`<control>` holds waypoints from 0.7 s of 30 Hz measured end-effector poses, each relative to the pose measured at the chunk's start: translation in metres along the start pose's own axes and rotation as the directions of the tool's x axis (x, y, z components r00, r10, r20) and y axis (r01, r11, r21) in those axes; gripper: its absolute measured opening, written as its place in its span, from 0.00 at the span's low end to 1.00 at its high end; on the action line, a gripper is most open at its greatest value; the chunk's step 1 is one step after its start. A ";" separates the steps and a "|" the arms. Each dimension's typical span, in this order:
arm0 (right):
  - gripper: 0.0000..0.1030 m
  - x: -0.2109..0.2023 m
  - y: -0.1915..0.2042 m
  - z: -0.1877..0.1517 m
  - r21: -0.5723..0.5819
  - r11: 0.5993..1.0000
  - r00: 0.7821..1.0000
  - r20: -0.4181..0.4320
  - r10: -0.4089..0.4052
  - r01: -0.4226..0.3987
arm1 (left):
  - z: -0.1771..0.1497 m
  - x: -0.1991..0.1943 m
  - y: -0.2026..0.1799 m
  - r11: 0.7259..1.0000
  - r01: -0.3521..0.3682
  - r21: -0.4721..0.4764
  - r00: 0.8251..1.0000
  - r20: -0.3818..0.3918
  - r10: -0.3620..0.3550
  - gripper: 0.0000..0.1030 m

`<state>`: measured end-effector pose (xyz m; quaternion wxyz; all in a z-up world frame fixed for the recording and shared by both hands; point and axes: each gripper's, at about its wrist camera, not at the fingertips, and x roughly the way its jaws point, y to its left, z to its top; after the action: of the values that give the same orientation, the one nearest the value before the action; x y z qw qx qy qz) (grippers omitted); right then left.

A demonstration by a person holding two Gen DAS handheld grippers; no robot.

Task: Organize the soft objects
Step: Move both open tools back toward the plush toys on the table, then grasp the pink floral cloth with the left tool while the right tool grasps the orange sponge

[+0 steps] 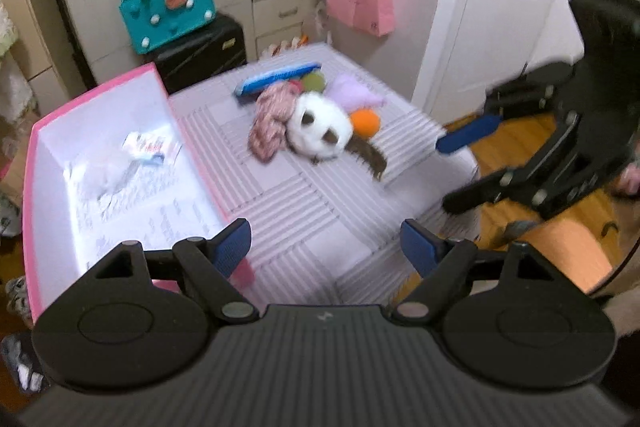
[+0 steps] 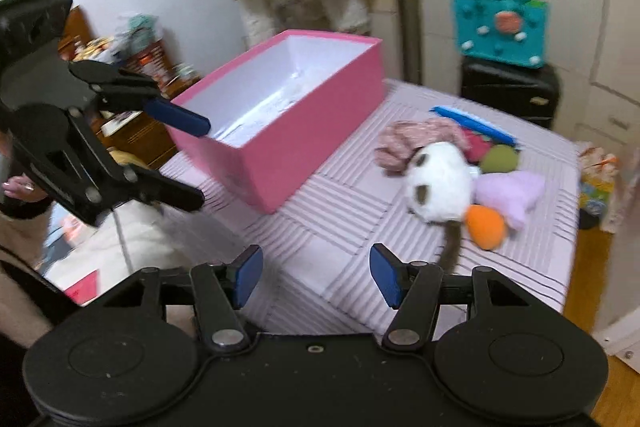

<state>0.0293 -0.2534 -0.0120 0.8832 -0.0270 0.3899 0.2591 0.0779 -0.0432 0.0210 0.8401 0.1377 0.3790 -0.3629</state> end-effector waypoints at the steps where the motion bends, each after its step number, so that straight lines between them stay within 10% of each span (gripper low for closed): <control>1: 0.63 0.000 -0.001 -0.005 0.002 1.000 1.000 0.015 -0.013 0.013 | 0.002 0.001 -0.001 1.000 -0.009 0.012 1.000 0.015 0.009 0.78; 21: 0.68 0.057 -0.097 -0.039 0.207 0.938 0.909 0.256 -0.328 0.280 | 0.040 0.095 0.011 0.973 -0.070 -0.219 0.964 0.237 0.122 0.59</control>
<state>0.0816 -0.3217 -0.0937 0.9590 0.0236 0.2691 0.0861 0.1500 -0.1033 -0.0220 0.9074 0.0203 0.2996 -0.2941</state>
